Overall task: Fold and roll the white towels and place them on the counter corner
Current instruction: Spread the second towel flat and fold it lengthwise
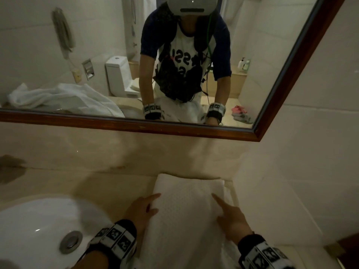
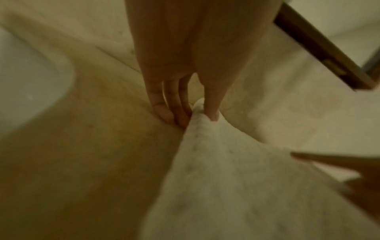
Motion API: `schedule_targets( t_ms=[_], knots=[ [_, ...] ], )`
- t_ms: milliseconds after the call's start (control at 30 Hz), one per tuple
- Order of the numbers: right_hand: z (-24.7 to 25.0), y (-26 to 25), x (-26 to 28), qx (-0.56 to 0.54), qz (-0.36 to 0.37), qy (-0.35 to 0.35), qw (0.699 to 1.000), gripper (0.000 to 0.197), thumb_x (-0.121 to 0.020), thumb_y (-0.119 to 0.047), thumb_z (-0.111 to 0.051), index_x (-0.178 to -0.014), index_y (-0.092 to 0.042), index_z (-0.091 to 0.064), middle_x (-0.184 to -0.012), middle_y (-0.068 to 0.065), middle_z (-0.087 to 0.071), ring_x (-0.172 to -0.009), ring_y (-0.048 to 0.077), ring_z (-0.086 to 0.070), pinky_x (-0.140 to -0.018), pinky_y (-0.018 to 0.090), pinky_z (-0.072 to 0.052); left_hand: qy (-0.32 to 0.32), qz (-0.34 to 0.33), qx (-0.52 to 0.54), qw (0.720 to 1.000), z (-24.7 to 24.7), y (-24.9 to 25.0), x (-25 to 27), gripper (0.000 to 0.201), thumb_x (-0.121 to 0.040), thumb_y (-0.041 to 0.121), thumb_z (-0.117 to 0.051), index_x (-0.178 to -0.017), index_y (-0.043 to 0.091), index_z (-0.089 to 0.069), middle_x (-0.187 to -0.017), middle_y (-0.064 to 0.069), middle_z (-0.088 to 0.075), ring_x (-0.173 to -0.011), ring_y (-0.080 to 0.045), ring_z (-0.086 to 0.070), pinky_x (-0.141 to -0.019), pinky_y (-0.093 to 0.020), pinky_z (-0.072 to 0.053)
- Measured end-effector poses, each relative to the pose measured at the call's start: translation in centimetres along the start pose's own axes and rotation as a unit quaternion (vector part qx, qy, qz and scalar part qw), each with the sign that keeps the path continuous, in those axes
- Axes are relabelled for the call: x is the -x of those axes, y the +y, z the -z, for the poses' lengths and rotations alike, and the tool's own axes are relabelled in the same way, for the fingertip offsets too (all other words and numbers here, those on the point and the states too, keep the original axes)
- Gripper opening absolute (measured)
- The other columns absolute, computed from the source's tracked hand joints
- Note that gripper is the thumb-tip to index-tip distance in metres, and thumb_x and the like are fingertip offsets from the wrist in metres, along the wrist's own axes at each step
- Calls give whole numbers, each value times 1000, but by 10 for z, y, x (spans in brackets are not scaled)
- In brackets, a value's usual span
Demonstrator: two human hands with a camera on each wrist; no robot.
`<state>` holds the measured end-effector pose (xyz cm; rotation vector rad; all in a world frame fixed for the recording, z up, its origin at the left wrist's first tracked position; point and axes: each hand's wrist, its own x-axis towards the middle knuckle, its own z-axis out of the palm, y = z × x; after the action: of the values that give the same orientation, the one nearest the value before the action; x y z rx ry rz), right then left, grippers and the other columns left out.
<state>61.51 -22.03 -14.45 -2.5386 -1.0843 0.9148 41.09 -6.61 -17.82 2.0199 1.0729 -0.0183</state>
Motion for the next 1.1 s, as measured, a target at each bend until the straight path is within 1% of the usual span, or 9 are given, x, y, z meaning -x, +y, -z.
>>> schedule_targets(
  t_ms=[200,333,433,533,633,800,900,1000,1100],
  knots=[
    [-7,22,-7,-100,22,155,983,41,-90,-6,-52,-125,-26,-59,-121,15,-63,-94,37,-65,-88,41,-53,99,-5,9,995,13,5,-12,50,-93,12,-52,-141,19,-39,-133,-13,-49,-123,-26,-46,-107,-27,-33],
    [-13,9,-9,-32,-38,41,998,46,-97,-16,-40,-141,-30,-38,-131,13,-54,-104,31,-61,-86,37,-54,49,24,-84,995,7,-1,-10,58,-96,19,-47,-147,27,-21,-145,-12,-33,-131,-26,-39,-111,-34,-31],
    [-3,1,3,-11,-19,33,999,59,-97,-25,-45,-148,-32,-17,-130,13,-54,-102,28,-59,-96,34,-47,20,22,-136,990,11,-5,8,77,-93,22,-52,-148,35,0,-144,-11,-28,-128,-25,-39,-106,-32,-37],
    [4,-3,29,72,29,46,996,70,-95,-40,-46,-148,-34,0,-120,9,-62,-97,24,-64,-88,30,-50,-6,25,-119,993,22,-10,31,82,-92,33,-54,-147,33,7,-143,-10,-38,-128,-26,-42,-101,-30,-37],
    [-19,-14,63,80,79,-44,993,62,-96,-40,-44,-147,-38,-8,-114,7,-63,-87,21,-65,-82,28,-53,-79,26,-39,996,15,-16,57,87,-90,34,-57,-148,31,8,-148,-3,-39,-127,-20,-46,-103,-23,-35],
    [-58,-22,81,89,92,-59,990,53,-97,-20,-39,-147,-30,-24,-135,12,-51,-119,25,-54,-99,30,-43,-130,8,22,991,-5,-22,69,99,-83,20,-68,-148,28,5,-155,-1,-22,-139,-17,-30,-112,-24,-28],
    [-65,-12,81,14,75,-20,997,55,-92,-8,-40,-143,-26,-35,-120,9,-59,-108,29,-60,-92,35,-50,-94,-1,9,996,-10,-24,76,94,-83,15,-67,-148,28,-1,-154,-1,-24,-137,-17,-31,-103,-14,-26],
    [-55,4,83,-67,88,93,990,51,-88,-6,-49,-134,-26,-50,-71,-7,-54,-76,19,-61,-84,33,-54,-13,-6,3,1000,-3,-22,80,85,-84,12,-65,-148,26,-11,-151,-3,-32,-134,-18,-37,-103,-15,-28],
    [-47,19,75,-67,92,151,982,44,-92,-5,-46,-132,-22,-54,-83,-2,-57,-79,14,-52,-88,31,-51,52,-7,-2,999,2,-16,73,80,-87,12,-62,-148,27,-12,-143,-9,-41,-128,-23,-43,-106,-25,-33]
  ],
)
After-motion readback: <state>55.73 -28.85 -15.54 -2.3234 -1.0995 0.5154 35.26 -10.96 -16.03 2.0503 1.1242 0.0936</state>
